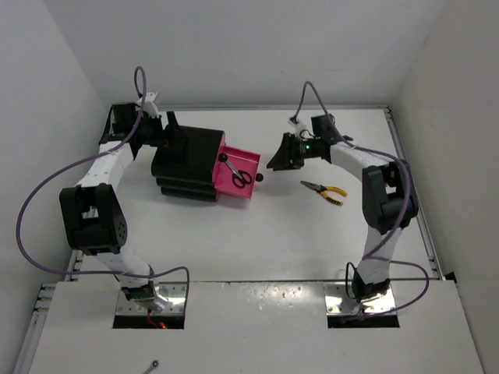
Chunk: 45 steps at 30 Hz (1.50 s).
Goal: Sort the tools into containers
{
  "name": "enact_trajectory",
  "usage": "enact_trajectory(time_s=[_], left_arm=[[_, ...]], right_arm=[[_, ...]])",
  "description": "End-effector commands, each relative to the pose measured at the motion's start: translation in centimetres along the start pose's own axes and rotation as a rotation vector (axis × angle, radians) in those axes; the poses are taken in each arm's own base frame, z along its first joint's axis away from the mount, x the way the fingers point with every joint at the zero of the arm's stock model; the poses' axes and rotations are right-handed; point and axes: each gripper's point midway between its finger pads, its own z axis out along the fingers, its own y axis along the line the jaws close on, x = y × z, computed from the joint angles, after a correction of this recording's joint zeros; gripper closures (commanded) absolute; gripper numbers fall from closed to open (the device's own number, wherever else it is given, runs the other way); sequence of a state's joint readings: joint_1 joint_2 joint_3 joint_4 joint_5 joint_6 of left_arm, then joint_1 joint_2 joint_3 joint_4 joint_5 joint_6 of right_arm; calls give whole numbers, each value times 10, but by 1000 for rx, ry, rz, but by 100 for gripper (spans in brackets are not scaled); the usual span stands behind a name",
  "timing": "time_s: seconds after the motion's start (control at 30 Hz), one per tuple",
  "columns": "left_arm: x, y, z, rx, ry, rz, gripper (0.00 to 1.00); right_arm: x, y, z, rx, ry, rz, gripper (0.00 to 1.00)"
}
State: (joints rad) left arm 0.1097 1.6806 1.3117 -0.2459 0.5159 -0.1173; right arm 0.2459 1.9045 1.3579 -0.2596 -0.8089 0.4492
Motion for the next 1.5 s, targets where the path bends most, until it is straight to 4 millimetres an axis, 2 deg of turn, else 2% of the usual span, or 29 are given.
enact_trajectory(time_s=[0.0, 0.13, 0.2, 0.27, 0.33, 0.37, 0.53, 0.97, 1.1, 1.23, 1.4, 1.47], left_arm=[[111, 3, 9, -26, 346, -73, 0], [113, 2, 7, -26, 346, -73, 0], [113, 2, 7, -26, 346, -73, 0], [113, 2, 7, -26, 346, -73, 0], [116, 3, 9, -26, 355, -77, 0], [116, 3, 9, -26, 355, -77, 0], [116, 3, 9, -26, 355, -77, 0], [118, 7, 12, -35, 364, -79, 0], [121, 8, 14, -35, 372, -83, 0], [121, 6, 14, -26, 371, -85, 0], [129, -1, 17, -5, 394, -84, 0], [133, -1, 19, -5, 402, -88, 0]], right_arm=[[24, 33, 8, -332, 80, 202, 55], [31, 12, 22, -336, 108, 318, 56], [30, 6, 23, -351, 98, 369, 56], [38, 1, 28, -368, 125, 468, 56], [30, -3, 29, -396, 81, 450, 56], [30, -1, 29, -410, 91, 497, 54], [35, -16, 40, -421, 98, 518, 53], [28, -32, 49, -421, 81, 495, 54], [34, -33, 56, -420, 98, 503, 54], [28, -33, 57, -429, 87, 484, 57], [20, -18, 59, -464, 78, 453, 65], [15, -4, 61, -495, 77, 431, 70]])
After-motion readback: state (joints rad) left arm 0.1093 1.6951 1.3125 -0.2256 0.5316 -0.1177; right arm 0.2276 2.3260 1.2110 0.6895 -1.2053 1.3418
